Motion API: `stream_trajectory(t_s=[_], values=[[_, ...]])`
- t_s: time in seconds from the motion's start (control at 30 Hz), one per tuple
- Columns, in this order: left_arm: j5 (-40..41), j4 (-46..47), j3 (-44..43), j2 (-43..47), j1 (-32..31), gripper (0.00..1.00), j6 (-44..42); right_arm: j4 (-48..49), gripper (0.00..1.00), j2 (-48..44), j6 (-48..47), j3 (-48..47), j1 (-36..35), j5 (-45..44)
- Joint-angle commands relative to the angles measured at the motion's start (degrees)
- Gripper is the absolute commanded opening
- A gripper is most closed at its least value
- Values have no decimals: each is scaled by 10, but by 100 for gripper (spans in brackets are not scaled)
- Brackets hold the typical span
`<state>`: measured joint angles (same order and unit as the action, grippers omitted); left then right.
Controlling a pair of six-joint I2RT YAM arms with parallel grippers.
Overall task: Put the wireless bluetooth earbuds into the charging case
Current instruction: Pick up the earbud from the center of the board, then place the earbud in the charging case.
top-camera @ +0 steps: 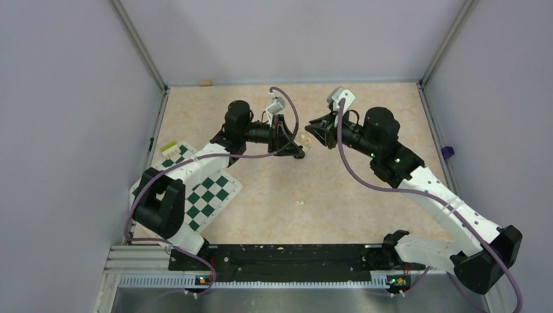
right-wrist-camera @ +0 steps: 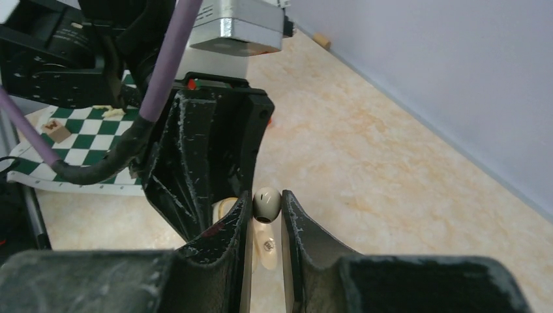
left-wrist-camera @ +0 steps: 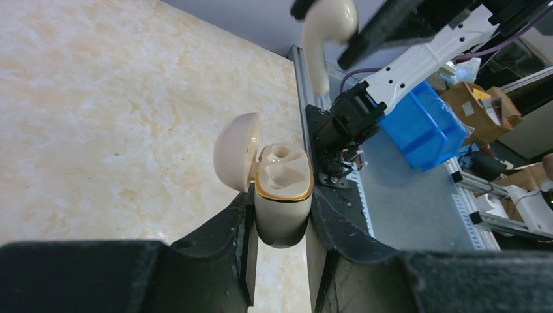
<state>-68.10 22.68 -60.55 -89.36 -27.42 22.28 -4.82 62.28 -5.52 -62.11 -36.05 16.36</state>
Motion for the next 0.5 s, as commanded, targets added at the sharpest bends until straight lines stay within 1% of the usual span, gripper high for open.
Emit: stream_trajectory(t_s=[0.0, 0.17, 0.47], values=[[-11, 148, 9, -3, -4, 0, 98, 69, 16, -6, 38, 19, -10, 51], [-12, 192, 20, -2, -4, 0, 130, 83, 16, -3, 46, 33, -11, 67], [-14, 193, 26, 5, -8, 0, 130, 97, 16, 12, 48, 36, -19, 53]])
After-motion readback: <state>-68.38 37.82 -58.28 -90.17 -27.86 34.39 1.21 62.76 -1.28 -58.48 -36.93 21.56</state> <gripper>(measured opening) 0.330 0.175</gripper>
